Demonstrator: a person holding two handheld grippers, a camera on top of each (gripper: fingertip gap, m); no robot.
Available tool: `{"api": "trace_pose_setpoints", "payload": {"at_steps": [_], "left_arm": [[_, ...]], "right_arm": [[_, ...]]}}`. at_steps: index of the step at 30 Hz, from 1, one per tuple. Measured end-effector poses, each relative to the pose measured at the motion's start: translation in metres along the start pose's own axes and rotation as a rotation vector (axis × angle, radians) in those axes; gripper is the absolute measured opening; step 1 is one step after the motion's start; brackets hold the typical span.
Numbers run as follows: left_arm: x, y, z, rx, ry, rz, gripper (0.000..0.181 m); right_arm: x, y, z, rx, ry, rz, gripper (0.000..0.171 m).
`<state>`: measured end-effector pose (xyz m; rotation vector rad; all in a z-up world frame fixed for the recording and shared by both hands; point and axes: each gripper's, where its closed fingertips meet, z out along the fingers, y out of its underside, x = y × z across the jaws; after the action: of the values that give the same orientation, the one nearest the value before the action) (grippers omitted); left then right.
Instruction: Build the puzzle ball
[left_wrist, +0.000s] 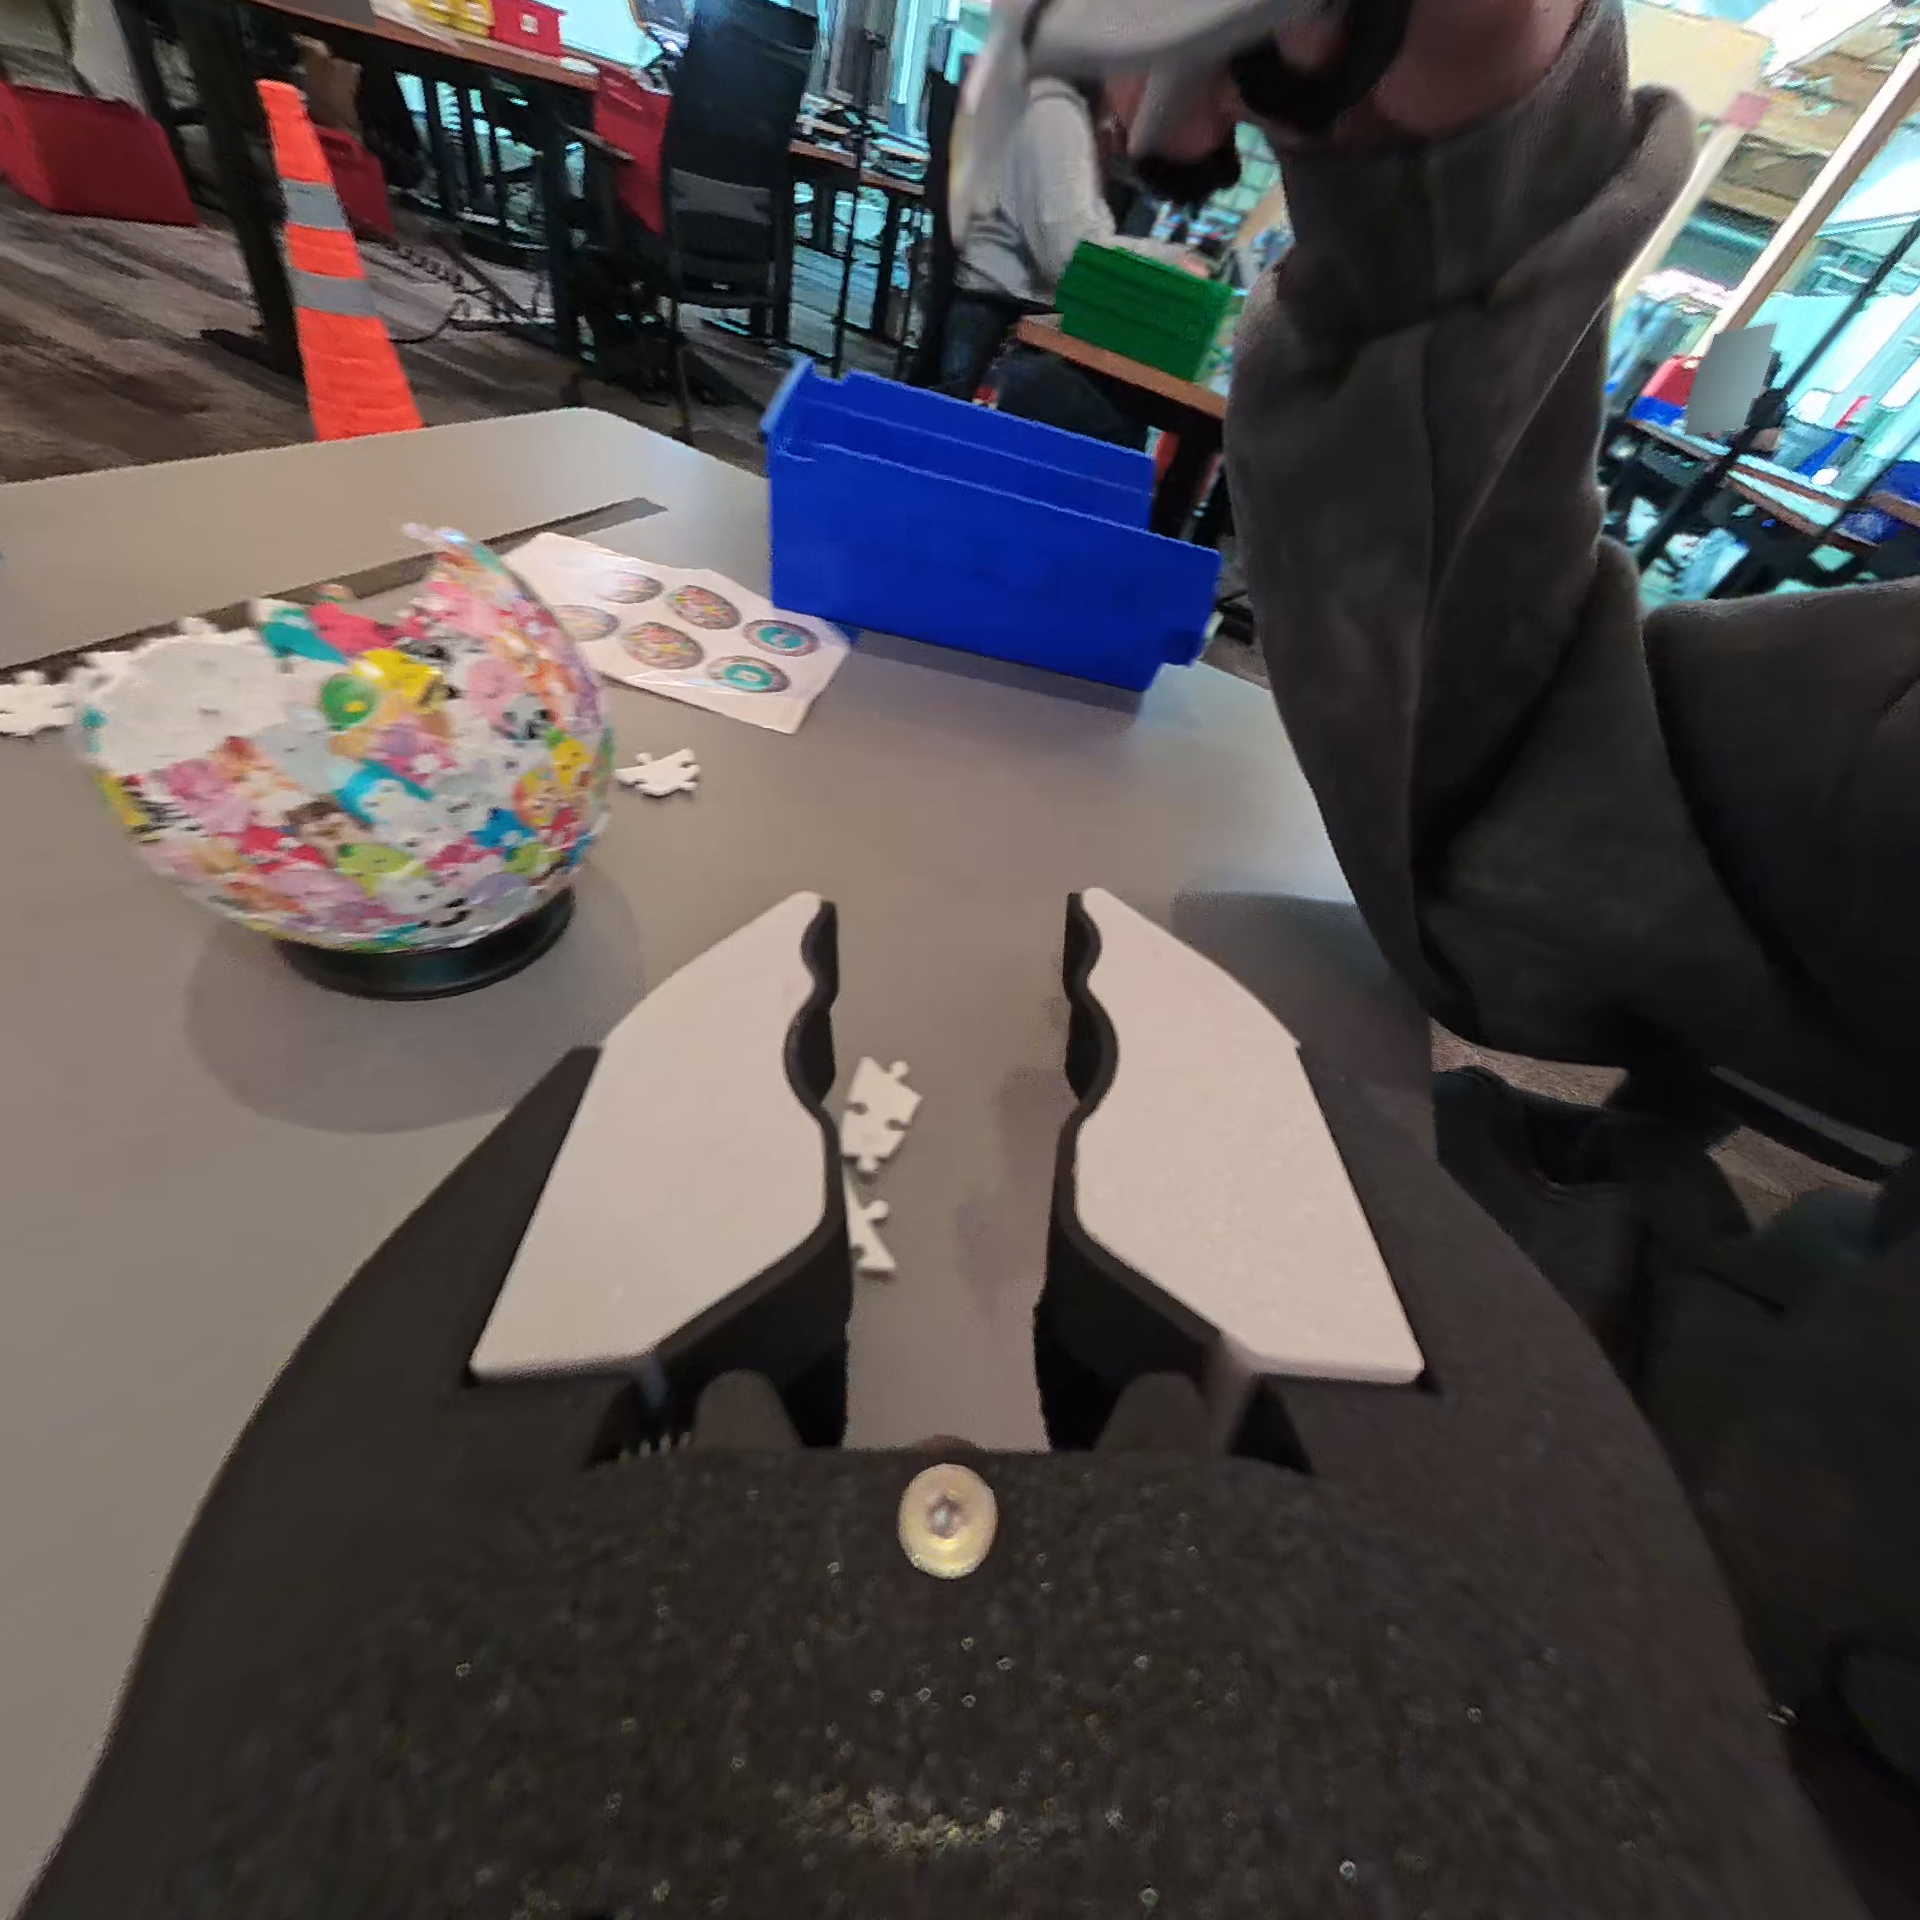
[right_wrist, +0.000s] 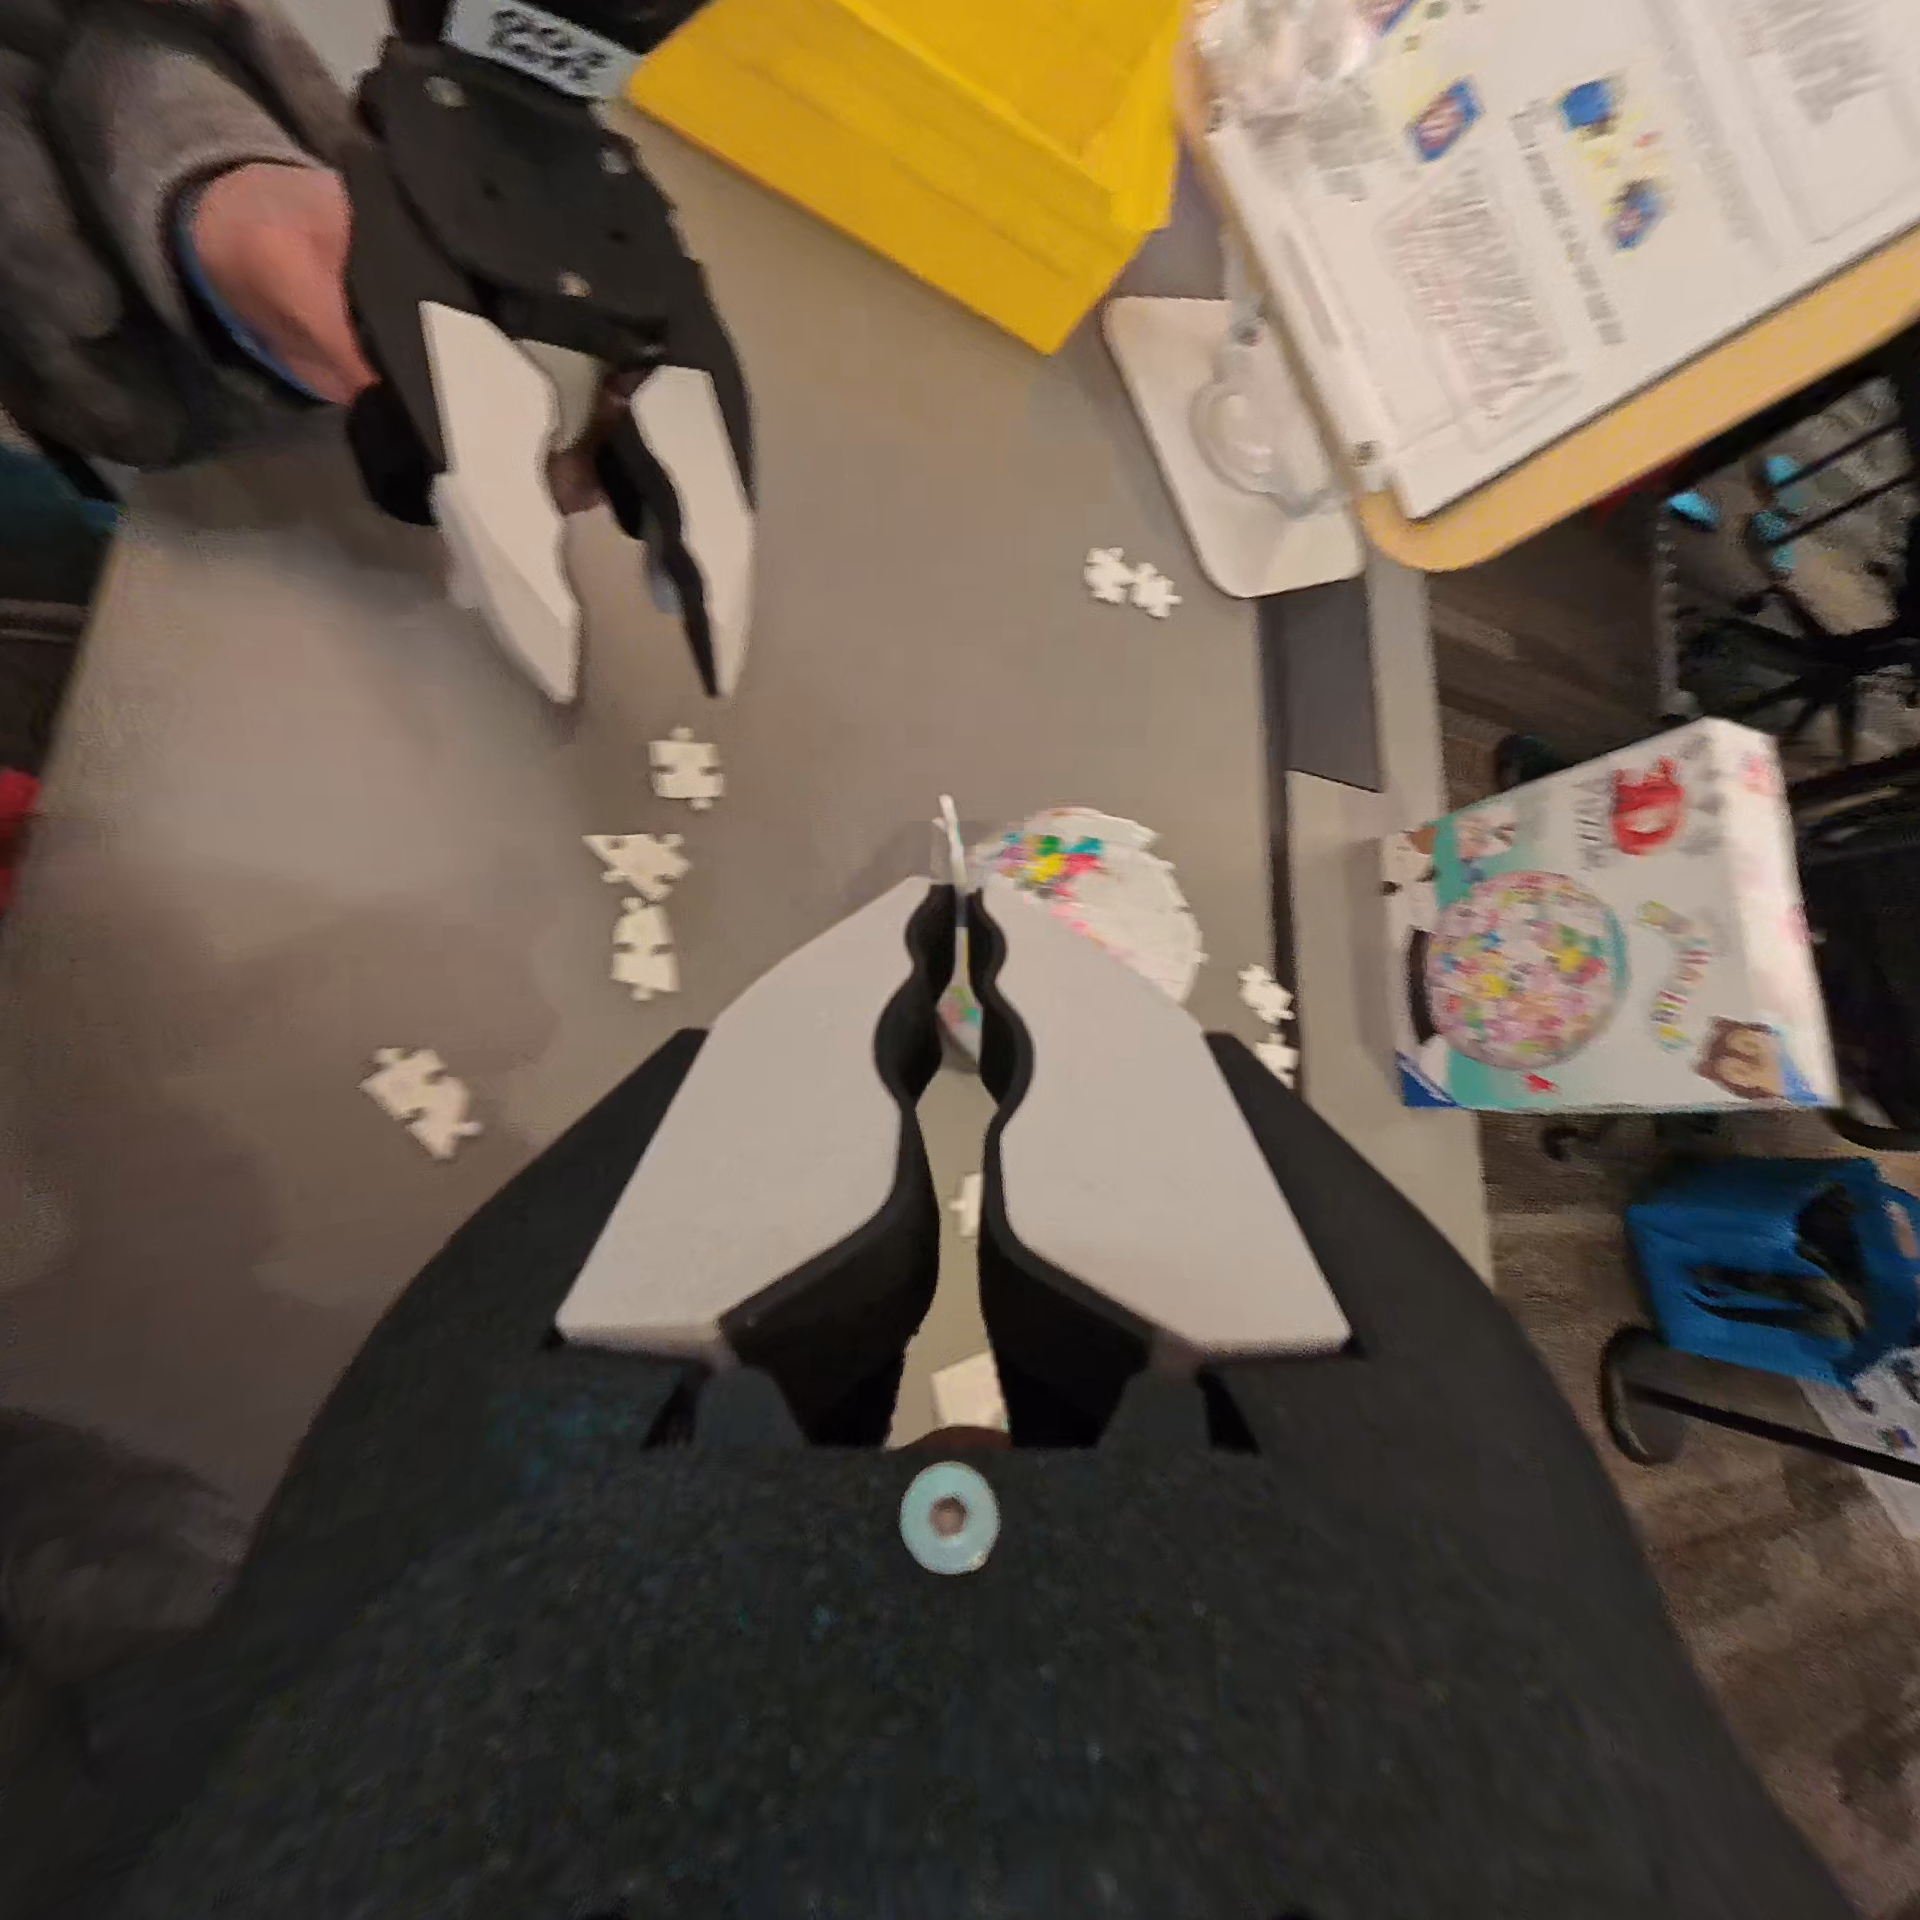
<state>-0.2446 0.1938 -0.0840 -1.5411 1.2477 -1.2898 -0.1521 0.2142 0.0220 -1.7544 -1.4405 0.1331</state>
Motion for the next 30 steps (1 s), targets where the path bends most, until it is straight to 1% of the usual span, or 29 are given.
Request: {"api": "trace_pose_setpoints", "payload": {"at_steps": [3,7,10,12,15,19,21,23,24,25,27,30], "left_arm": [[-0.031,-0.011,-0.007,0.016,-0.077,0.008,0.043],[-0.081,-0.034,-0.017,0.067,-0.152,-0.036,0.043],[-0.123,-0.048,-0.017,0.088,-0.187,-0.062,0.043],[-0.149,-0.061,-0.013,0.089,-0.198,-0.059,0.043],[-0.182,-0.075,0.006,0.009,-0.190,-0.022,0.045],[-0.213,-0.077,0.053,-0.215,-0.126,0.061,0.047],[-0.227,-0.081,0.075,-0.272,-0.085,0.104,0.045],[-0.240,-0.071,0.094,-0.372,-0.009,0.104,0.042],[-0.249,-0.063,0.101,-0.418,0.013,0.096,0.038],[-0.255,-0.055,0.106,-0.448,0.036,0.082,0.037],[-0.262,-0.051,0.113,-0.425,0.084,0.053,0.022],[-0.253,-0.053,0.114,-0.364,0.204,-0.018,0.022]], "right_arm": [[0.052,0.005,-0.007,0.057,0.093,-0.008,0.002],[0.102,0.010,-0.009,0.147,0.162,-0.033,0.002],[0.121,0.015,0.005,0.219,0.162,-0.058,0.002],[0.137,0.026,0.021,0.166,0.166,-0.041,0.002],[0.141,0.040,0.049,0.159,0.127,-0.050,0.002],[0.136,0.069,0.086,0.133,0.030,0.000,0.002],[0.128,0.076,0.099,0.132,-0.027,0.006,0.002],[0.130,0.090,0.114,0.086,-0.023,-0.025,0.002],[0.132,0.098,0.123,0.076,-0.025,-0.030,0.002],[0.133,0.104,0.132,0.080,-0.049,-0.016,0.002],[0.130,0.111,0.148,0.101,-0.106,0.012,0.002],[0.131,0.120,0.165,0.047,-0.153,0.001,0.002]]}}
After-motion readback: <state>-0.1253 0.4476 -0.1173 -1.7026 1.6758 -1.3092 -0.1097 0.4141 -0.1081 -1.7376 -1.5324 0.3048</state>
